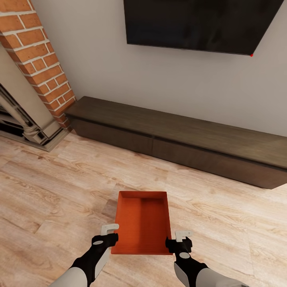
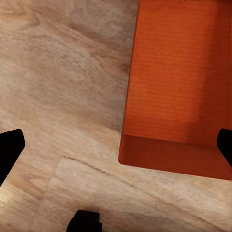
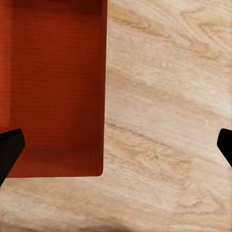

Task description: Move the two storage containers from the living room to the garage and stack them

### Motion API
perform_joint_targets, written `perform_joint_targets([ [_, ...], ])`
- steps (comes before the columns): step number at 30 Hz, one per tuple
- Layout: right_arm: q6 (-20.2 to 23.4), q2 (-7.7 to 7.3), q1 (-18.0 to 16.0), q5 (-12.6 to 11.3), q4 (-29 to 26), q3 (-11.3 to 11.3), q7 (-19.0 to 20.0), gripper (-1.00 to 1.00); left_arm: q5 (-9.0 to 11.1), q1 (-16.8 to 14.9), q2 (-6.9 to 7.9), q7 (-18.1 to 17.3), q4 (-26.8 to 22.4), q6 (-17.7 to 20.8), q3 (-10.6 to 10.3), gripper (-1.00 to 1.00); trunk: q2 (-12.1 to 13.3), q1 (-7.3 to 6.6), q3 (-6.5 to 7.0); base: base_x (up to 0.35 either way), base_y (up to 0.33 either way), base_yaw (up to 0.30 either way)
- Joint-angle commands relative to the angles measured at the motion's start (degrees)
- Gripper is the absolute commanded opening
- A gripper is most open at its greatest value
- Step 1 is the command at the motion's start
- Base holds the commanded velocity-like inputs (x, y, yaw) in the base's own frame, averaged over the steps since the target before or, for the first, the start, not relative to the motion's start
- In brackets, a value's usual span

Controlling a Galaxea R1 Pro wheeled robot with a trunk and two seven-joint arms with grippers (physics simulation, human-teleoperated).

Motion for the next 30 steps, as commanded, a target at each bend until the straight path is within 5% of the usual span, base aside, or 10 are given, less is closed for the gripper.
perform_joint_targets([
  [1, -0.02, 0.01, -0.03, 0.15, 0.07, 0.43, -0.41, 1.00, 0.01, 0.01, -0.05, 0.05, -0.13, 0.28, 0.32, 1.00, -0.02, 0.00, -0.03, 0.000, 0.000, 0.000],
  [25, -0.28, -0.04, -0.03, 0.15, 0.07, 0.43, -0.41, 1.00, 0.20, 0.01, -0.29, 0.94, -0.42, 0.20, 0.79, 1.00, -0.02, 0.00, -0.03, 0.000, 0.000, 0.000],
  [30, -0.26, -0.07, -0.03, 0.15, 0.07, 0.43, -0.38, 1.00, 0.22, 0.01, -0.29, 1.04, -0.43, 0.21, 0.79, 1.00, -2.02, 1.10, -0.93, 0.000, 0.000, 0.000],
])
